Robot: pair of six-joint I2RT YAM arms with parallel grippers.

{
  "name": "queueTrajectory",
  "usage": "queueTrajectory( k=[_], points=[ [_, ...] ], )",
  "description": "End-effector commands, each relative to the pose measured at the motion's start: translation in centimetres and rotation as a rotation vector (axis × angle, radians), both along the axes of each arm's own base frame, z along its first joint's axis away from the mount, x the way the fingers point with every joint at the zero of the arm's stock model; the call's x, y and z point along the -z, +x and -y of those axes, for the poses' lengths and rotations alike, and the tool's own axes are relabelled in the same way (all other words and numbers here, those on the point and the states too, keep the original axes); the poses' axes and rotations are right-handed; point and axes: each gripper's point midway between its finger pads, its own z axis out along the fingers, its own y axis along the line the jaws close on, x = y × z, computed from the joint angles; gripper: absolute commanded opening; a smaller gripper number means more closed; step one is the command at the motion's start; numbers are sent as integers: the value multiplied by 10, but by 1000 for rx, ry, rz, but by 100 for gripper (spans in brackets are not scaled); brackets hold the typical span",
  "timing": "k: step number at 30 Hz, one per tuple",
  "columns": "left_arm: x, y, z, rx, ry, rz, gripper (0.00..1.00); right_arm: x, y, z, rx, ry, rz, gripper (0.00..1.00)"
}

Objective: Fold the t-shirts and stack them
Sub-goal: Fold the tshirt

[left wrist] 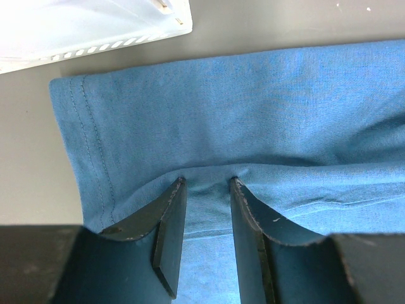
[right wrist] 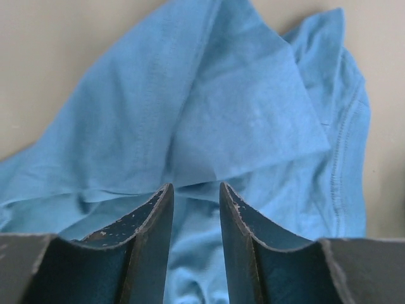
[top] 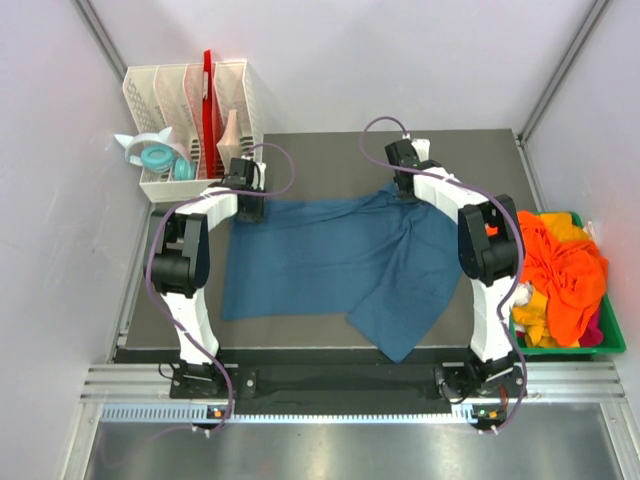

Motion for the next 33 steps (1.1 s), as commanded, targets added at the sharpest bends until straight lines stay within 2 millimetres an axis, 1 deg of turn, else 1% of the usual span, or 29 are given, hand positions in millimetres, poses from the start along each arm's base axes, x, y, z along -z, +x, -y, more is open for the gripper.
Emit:
queueTrajectory(
  k=[1,3,5,6,9,14,18,20,22,23,27,31,33],
  points=[
    [19,-8,-5,1,20,-51,39,-34,16,-16,-6,78,119,36],
    [17,-7,-5,2,20,-47,39,-38,19,-17,-3,89,133,36],
    [16,-9,-5,5,22,-47,39,-47,23,-20,-5,108,161,36],
    [16,-9,-5,5,24,-48,39,-56,27,-21,-5,118,184,37],
    [13,-9,-6,8,27,-40,39,-64,34,-21,4,117,202,38],
    [15,-10,-4,7,18,-47,39,-59,49,-13,43,146,197,39],
    [17,-10,-4,3,11,-51,39,-45,60,-11,61,205,173,39],
    [16,-10,-4,4,14,-50,39,-41,60,-13,61,213,162,39],
    [15,-10,-4,4,16,-50,39,-34,56,-15,57,227,149,38],
    [14,-11,-4,7,18,-50,39,-35,55,-15,55,232,155,38],
    [14,-9,-4,11,17,-47,39,-27,41,-17,45,244,145,38],
    [18,-9,-2,12,8,-61,39,-20,35,-19,43,254,131,38],
    [17,-7,-1,13,4,-58,39,-19,33,-21,40,265,130,38]
  ],
)
